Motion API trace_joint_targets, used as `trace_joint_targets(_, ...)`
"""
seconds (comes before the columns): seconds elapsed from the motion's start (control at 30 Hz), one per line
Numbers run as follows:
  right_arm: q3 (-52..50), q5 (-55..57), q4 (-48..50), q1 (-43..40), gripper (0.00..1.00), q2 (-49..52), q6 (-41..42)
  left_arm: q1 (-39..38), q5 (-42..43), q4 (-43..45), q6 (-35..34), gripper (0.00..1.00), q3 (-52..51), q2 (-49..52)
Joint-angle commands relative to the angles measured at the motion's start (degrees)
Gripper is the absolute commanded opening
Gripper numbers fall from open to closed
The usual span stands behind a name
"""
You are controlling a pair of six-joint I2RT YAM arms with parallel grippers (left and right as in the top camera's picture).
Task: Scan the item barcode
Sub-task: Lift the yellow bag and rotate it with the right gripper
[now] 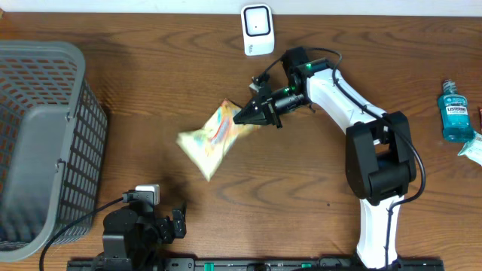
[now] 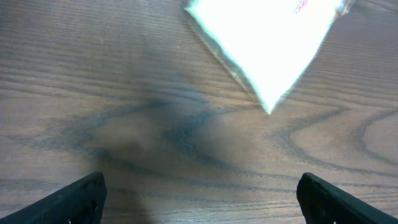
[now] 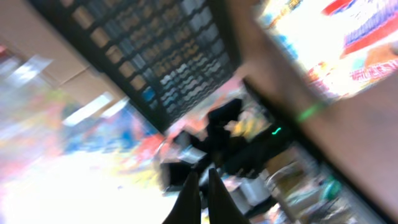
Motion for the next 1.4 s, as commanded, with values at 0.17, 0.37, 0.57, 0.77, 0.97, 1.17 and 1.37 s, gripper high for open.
trace_joint_targets(0.17, 0.0, 25.7, -1.5, 1.1, 0.33, -2.3, -7.0, -0.1, -0.1, -1.7, -0.3, 0.98, -0.7, -0.1)
trace_joint_targets(0.37, 0.1, 33.8, -6.6, 6.3, 0.74, -2.4, -13.9, -0.1, -0.1, -1.7, -0.3, 0.98, -0.7, -0.1)
trace_joint_targets(0.57, 0.1, 54.3, -7.2, 12.2, 0.99, -2.4, 8.5, -0.1, -0.1, -1.7, -0.3, 0.98, -0.7, -0.1)
trace_joint_targets(0.77, 0.1, 62.9, 3.5, 16.7, 0.99, -2.4, 27.8, -0.1, -0.1, -1.7, -0.3, 0.98, -0.7, -0.1)
trace_joint_targets(0.97, -1.0, 67.7, 9.7, 19.1, 0.99, 0.4, 38.0, -0.1, -0.1, -1.7, -0.3, 0.98, -0.7, -0.1)
trace_joint_targets(1.17, -1.3, 62.3, 12.7, 19.9, 0.18, 8.0, 38.7, -0.1, -0.1, -1.7, -0.3, 0.98, -0.7, -0.1)
trace_joint_targets(1.37, -1.3, 39.8, 10.8, 16.6, 0.01, 7.6, 33.6, -0.1, -0.1, -1.7, -0.3, 0.98, -0.7, -0.1)
